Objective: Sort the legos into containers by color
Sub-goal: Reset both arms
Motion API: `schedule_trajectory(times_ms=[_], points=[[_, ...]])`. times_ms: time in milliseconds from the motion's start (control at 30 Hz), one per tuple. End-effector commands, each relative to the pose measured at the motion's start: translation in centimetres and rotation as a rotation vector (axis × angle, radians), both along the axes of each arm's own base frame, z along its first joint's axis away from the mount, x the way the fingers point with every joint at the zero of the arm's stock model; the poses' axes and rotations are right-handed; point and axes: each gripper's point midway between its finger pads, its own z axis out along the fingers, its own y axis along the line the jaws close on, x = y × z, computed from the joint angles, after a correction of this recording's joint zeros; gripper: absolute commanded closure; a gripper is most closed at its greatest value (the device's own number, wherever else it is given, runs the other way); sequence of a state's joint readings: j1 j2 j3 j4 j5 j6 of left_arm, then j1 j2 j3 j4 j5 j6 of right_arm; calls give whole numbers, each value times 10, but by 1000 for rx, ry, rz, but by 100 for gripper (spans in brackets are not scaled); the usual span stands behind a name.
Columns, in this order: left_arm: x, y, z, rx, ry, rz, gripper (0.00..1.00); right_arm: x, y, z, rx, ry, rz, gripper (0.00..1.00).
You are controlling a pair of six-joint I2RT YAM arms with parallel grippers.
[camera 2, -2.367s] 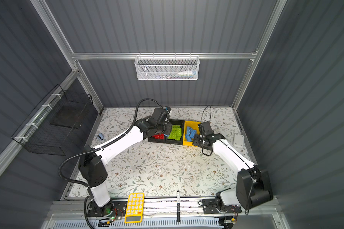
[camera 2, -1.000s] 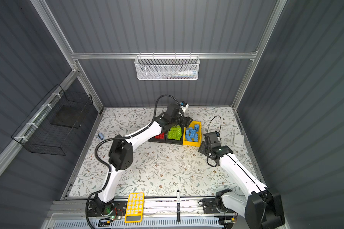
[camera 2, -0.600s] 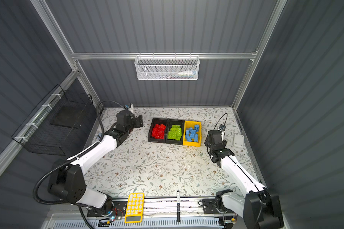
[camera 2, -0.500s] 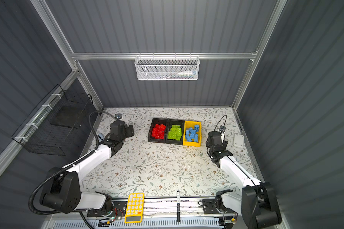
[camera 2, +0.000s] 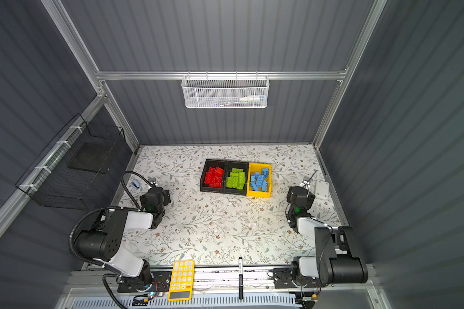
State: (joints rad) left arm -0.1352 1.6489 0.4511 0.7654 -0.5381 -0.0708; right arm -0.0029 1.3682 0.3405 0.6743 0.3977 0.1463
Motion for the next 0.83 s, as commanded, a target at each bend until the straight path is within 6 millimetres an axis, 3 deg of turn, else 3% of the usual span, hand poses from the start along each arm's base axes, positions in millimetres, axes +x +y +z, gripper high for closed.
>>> schedule_trajectory(times_ms=[0,67,100,200,800], points=[[17,-11,14,-23,-135,-95,4,21,28,27,23,-157,220,27],[17,-20,9,-40,-90,-151,3,27,38,29,18,-215,305,24],[21,-23,10,-31,-103,-172,3,28,42,25,44,-154,333,22],[25,-26,6,-47,-71,-197,2,32,43,24,46,-157,347,1],[25,-25,5,-50,-56,-196,0,32,48,22,56,-125,376,1]])
